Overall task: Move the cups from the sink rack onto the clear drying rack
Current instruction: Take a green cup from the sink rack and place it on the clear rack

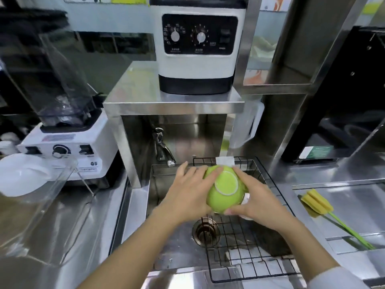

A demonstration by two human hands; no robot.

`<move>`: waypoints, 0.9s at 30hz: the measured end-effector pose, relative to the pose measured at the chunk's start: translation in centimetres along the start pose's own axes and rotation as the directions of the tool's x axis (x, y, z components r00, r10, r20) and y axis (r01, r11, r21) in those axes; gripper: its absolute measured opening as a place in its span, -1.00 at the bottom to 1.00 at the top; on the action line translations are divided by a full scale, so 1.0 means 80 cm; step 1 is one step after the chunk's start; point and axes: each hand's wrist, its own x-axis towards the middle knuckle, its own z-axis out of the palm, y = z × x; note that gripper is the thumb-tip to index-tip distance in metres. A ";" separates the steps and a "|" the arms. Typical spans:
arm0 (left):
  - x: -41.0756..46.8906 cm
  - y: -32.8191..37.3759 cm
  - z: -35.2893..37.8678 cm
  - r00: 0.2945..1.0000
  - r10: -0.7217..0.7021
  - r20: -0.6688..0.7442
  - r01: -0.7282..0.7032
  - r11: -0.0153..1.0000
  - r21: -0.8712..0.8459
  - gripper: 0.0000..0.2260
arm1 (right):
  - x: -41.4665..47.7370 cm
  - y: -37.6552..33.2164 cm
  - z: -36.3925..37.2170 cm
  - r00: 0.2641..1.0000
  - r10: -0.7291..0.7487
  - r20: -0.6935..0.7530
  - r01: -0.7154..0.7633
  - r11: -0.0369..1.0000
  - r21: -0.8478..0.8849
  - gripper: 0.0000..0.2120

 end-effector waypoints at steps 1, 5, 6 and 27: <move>-0.005 -0.012 -0.015 0.997 0.011 -0.073 -0.008 0.999 0.036 -0.13 | 0.004 -0.020 -0.002 0.999 -0.035 -0.024 0.035 0.999 -0.002 0.06; -0.038 -0.056 -0.083 0.976 0.012 -0.216 0.023 0.987 0.157 -0.03 | 0.019 -0.096 0.004 0.984 -0.157 -0.078 0.158 0.987 0.009 0.05; -0.049 -0.068 -0.100 0.970 0.008 -0.243 0.034 0.985 0.169 -0.04 | 0.023 -0.115 0.010 0.977 -0.194 -0.087 0.196 0.980 0.014 0.05; -0.351 -0.360 -0.273 0.864 -0.497 0.077 0.497 0.867 0.023 -0.13 | 0.096 -0.474 0.309 0.885 -0.443 0.142 0.444 0.896 0.029 -0.06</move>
